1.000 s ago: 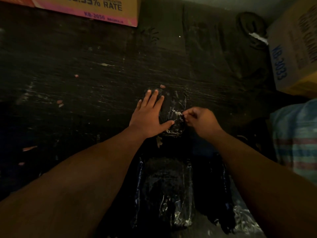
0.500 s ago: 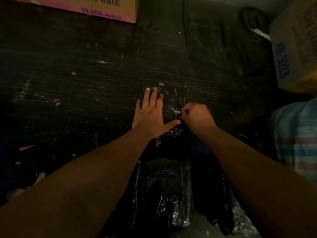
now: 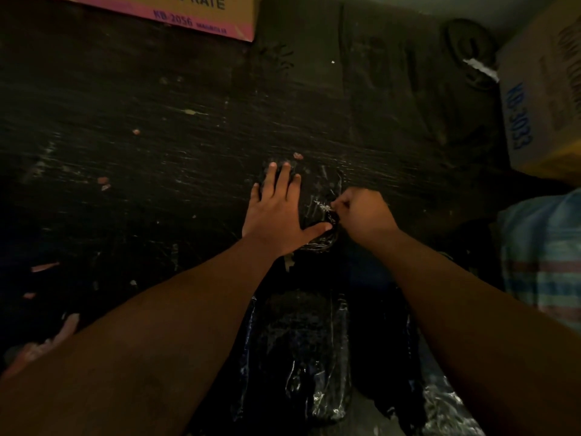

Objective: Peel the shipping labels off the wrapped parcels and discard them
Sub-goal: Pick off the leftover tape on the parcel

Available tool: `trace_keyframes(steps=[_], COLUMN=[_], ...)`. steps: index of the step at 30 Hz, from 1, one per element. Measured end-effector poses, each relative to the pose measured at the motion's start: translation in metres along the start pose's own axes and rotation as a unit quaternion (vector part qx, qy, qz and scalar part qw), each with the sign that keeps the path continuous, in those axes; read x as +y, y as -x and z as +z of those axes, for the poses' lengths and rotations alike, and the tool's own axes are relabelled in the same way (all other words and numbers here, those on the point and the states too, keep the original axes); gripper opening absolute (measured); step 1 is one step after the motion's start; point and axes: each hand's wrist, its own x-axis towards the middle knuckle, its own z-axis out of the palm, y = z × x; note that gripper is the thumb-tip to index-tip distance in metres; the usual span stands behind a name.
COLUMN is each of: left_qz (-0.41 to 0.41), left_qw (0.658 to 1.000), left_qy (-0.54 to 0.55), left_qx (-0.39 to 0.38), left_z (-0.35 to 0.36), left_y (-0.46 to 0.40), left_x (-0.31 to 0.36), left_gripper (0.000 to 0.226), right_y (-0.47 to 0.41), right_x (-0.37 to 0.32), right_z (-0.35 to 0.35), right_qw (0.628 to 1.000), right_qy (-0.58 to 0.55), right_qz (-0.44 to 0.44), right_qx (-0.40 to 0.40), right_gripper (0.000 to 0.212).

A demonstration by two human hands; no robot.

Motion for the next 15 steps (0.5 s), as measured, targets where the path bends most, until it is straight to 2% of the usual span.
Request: trace_keyframes(steps=[5, 7, 11, 15], left_qz=[0.0, -0.001, 0.003, 0.003], left_qw=[1.0, 1.0, 1.0, 1.0], left_qy=[-0.005, -0.004, 0.0, -0.005], left_qx=[-0.012, -0.011, -0.001, -0.005], left_z=[-0.0011, -0.0012, 0.0004, -0.0007], left_y=[-0.0002, -0.0007, 0.0004, 0.001], left_x=[0.0012, 0.0014, 0.0008, 0.0003], left_gripper=[0.122, 0.122, 0.122, 0.122], right_y=[-0.0025, -0.0048, -0.0064, -0.004], right_x=[-0.0094, -0.0096, -0.0067, -0.0101], right_z=[0.0021, 0.0028, -0.0011, 0.0013], right_qw=[0.993, 0.993, 0.999, 0.992], right_qy=[0.115, 0.114, 0.027, 0.12], right_qz=[-0.032, -0.021, 0.024, -0.021], right_qx=[-0.023, -0.019, -0.033, -0.032], right_gripper=[0.025, 0.024, 0.022, 0.026])
